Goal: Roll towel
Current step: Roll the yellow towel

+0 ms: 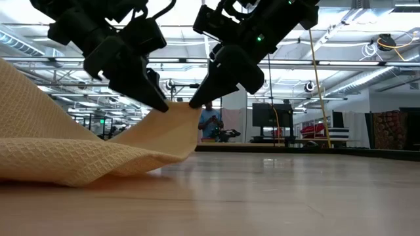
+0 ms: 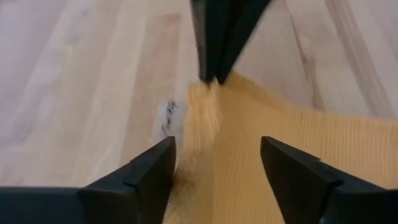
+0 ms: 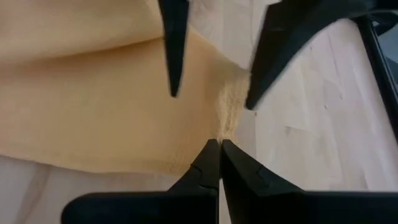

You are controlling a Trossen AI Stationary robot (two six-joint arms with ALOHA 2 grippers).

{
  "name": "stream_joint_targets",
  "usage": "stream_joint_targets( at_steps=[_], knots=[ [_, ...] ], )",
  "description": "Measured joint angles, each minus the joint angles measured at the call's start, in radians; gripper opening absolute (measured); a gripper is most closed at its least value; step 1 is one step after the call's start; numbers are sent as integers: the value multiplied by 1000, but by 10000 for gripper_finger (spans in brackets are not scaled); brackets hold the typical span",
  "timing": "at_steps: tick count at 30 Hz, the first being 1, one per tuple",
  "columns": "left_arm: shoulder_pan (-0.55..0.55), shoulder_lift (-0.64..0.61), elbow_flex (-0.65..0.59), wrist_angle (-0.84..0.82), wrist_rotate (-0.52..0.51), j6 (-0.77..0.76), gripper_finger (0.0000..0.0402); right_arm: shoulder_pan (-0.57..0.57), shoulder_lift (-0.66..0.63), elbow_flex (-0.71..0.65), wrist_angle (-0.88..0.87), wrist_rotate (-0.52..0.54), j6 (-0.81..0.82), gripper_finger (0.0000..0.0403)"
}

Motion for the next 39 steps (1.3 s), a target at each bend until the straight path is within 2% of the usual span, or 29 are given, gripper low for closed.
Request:
stream_joint_targets(
  at_steps=[3, 8, 9, 18, 20, 24, 30, 34, 39],
  knots=[
    [1, 18, 0, 2, 9, 24, 177, 5, 0, 0, 2, 0, -16, 0],
    [1, 8, 5, 30, -33, 98, 34, 6, 0, 0, 0, -3, 55, 8],
    [1, -1, 8, 28, -46, 104, 18, 7, -3, 0, -5, -3, 85, 14],
    [-15, -83, 15, 37, -142, 131, 5, 50, -109, 1, -282, -7, 440, 140],
    [-23, -99, 15, 55, -163, 153, 4, 71, -114, 0, -289, -5, 498, 162],
    [-33, -125, 14, 137, -207, 200, 4, 112, -92, -51, -112, -4, 573, 186],
    [-31, -177, 14, 195, -244, 301, 3, 161, -36, -153, 232, -5, 643, 196],
    [-16, -243, 13, 216, -305, 379, 3, 188, -31, -189, 295, -7, 649, 196],
    [7, -342, 13, 296, -267, 427, 2, 218, -31, -204, 318, 18, 568, 196]
  ],
)
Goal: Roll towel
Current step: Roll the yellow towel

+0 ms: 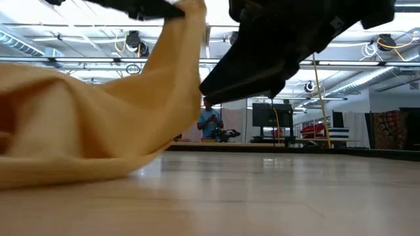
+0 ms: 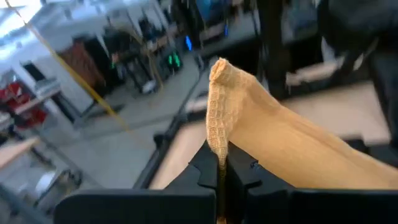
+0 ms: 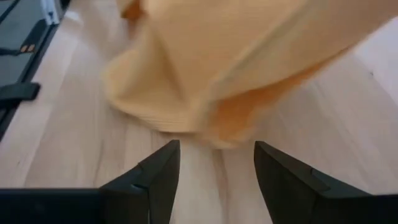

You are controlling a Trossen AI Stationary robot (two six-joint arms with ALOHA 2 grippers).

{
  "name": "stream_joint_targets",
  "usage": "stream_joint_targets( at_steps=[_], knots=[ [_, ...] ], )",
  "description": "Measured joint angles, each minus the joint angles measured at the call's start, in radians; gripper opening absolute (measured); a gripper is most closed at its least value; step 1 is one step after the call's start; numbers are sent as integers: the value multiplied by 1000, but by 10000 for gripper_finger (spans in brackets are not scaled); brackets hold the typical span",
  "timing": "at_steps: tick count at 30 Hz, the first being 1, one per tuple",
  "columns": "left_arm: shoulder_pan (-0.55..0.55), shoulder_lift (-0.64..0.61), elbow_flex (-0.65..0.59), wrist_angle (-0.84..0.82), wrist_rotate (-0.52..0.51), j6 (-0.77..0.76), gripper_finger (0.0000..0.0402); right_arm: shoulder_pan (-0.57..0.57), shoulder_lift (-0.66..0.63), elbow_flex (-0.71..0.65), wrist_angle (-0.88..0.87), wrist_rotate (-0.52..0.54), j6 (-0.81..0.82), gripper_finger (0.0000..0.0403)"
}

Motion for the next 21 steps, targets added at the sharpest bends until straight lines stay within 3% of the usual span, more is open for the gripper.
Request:
stream_joint_targets(
  at_steps=[9, 14, 18, 21],
  knots=[
    [1, -132, 22, 121, 165, 50, 2, -29, 50, -3, 257, 136, -250, 196],
    [-4, -182, 43, 102, 245, 14, 2, -1, 28, -3, 61, 163, -260, 196],
    [-17, -220, 72, 15, 328, -49, 2, 42, -24, -3, -130, 301, -231, 196],
    [-32, -229, 80, -24, 334, -66, 2, 57, -66, -4, -88, 395, -307, 196]
  ],
)
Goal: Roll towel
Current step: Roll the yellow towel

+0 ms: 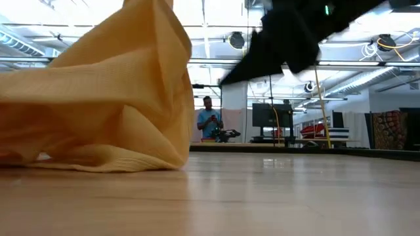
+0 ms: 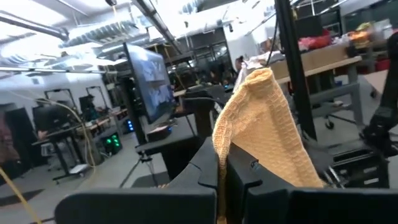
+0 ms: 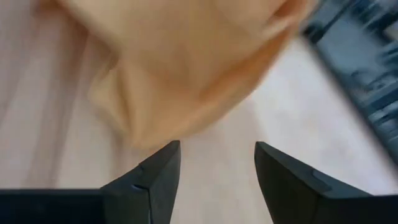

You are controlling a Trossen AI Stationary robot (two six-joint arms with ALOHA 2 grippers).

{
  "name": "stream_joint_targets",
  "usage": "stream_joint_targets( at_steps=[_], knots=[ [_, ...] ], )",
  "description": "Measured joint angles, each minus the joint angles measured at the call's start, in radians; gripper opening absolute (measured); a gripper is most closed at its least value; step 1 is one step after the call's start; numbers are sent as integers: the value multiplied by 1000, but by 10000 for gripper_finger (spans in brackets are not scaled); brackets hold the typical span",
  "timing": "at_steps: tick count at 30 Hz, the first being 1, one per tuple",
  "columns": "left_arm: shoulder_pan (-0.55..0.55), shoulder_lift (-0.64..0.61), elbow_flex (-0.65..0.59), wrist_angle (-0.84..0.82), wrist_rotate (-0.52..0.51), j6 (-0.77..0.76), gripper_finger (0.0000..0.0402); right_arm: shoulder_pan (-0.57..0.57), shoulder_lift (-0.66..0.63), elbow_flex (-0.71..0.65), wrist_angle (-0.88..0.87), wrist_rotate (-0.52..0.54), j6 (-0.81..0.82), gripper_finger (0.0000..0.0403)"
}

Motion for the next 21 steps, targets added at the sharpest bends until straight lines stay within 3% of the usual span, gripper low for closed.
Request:
stream_joint_targets(
  at_steps=[4, 8, 13, 16, 21],
  knots=[
    [-9, -1, 0, -1, 22, -1, 2, -1, -19, 2, 267, 14, -210, 196],
    [-9, -1, 0, -4, 33, -19, 2, -31, 2, 3, 453, -127, -375, 196],
    [-9, 0, 0, -11, 32, -27, 2, -65, 28, 13, 406, -268, -385, 196],
    [-9, 0, 0, -10, 32, -27, 2, -89, 42, 13, 346, -292, -332, 187],
    [-9, 0, 0, -1, 32, -29, 2, -118, 42, 13, 279, -285, -280, 116]
  ],
)
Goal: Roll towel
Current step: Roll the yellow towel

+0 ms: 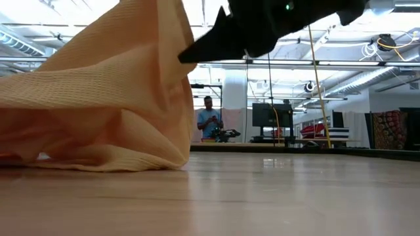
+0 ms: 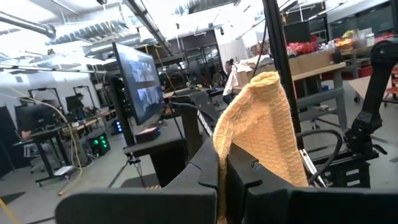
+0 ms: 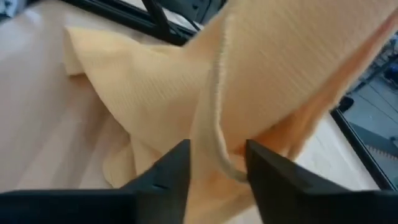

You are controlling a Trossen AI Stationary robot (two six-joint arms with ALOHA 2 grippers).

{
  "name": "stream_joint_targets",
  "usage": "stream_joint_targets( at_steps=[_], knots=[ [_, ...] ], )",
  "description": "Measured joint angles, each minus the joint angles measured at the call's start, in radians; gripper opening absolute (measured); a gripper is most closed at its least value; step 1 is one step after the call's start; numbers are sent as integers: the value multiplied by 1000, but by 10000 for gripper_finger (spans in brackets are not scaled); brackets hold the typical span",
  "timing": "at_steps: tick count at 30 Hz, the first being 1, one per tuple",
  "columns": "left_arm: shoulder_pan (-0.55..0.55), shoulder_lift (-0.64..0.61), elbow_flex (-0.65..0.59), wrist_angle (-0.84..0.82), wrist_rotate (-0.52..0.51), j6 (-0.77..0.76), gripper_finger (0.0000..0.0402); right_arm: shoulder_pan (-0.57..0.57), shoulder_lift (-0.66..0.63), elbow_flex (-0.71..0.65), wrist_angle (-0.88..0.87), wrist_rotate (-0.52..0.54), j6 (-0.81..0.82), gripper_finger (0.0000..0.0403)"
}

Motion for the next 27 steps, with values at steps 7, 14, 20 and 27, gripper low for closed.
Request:
stream_joint_targets(
  at_steps=[7, 14, 20, 27],
  knots=[
    [0, -27, 0, 129, 0, 38, 2, 47, -123, 63, -139, 299, -172, 13],
    [0, -43, 1, 161, -5, 62, 2, 83, -326, 216, -228, 470, -292, 4],
    [0, -36, 0, 80, -11, 11, 2, 110, -415, 247, -275, 468, -217, 3],
    [0, -68, 0, -2, -155, 10, 2, 188, -441, 246, -606, 617, 17, 2]
  ],
)
